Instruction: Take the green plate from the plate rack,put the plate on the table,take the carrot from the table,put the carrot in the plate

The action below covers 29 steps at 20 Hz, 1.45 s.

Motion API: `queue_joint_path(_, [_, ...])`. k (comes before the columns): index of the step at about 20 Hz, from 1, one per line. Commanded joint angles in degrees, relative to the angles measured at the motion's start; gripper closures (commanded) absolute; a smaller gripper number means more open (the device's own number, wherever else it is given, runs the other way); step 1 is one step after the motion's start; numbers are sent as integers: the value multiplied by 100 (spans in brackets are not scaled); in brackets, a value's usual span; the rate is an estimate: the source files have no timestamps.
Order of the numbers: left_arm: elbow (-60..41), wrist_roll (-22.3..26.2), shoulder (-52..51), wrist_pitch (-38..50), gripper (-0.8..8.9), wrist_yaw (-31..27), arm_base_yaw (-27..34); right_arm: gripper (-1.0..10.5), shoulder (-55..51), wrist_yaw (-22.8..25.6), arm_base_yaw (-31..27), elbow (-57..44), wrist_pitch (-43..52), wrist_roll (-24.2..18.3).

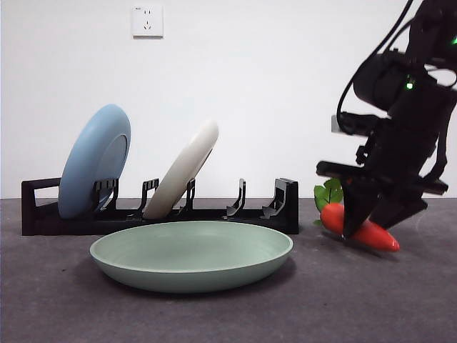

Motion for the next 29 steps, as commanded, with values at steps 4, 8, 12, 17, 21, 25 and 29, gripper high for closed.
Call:
queue_joint_path(4, [2, -55, -28, -129, 522, -24, 0, 963, -1241, -7, 415, 7, -225, 302])
queue_joint_path(8, [2, -50, -28, -146, 522, -26, 0, 963, -1735, -28, 1276, 7, -208, 693])
queue_joint_path(12, [2, -11, -28, -181, 522, -24, 0, 964, -1375, 33, 2343, 7, 348, 1005])
queue_joint_path(17, [2, -13, -28, -345, 522, -24, 0, 963, -317, 299, 2920, 7, 990, 1241])
queue_joint_path(21, [2, -15, -28, -459, 522, -24, 0, 963, 538, 323, 3062, 7, 1248, 1250])
queue_joint_path(25, [2, -17, -28, -579, 522, -26, 0, 962, 726, 442, 3139, 7, 1228, 1244])
queue_joint_path(29, [2, -22, -28, -621, 522, -26, 0, 572, 721, 424, 3171, 11, 1231, 1244])
